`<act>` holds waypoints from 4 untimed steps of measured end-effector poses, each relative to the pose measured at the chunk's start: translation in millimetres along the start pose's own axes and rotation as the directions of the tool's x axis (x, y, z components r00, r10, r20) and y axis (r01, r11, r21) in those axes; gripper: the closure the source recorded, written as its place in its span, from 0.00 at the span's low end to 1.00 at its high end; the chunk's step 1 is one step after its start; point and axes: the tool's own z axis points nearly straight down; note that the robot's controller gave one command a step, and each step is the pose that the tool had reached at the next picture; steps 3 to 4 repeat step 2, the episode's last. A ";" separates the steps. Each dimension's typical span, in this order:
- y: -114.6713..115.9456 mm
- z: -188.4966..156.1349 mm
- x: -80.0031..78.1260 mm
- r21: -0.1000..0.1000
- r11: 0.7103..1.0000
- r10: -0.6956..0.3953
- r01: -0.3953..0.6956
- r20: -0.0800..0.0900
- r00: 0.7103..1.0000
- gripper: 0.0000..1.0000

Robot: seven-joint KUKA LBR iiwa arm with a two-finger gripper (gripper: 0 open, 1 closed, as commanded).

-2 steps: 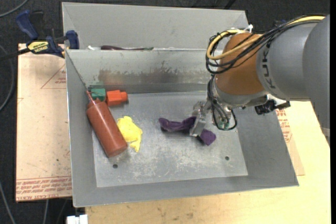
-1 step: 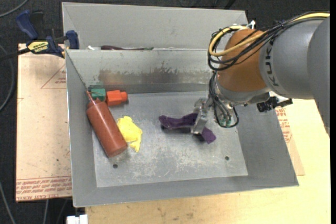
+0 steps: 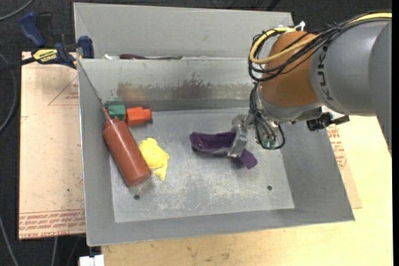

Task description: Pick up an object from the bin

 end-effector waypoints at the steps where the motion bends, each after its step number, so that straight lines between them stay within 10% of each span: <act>1: 0.1 -5.0 0.0 0.000 1.000 0.000 0.000 0.000 1.000 1.00; 4: 0.2 -10.2 0.1 0.000 1.000 -0.001 0.001 0.000 1.000 1.00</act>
Offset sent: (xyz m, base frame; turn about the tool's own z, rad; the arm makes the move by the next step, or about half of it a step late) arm 0.0001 0.0000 0.0259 0.0000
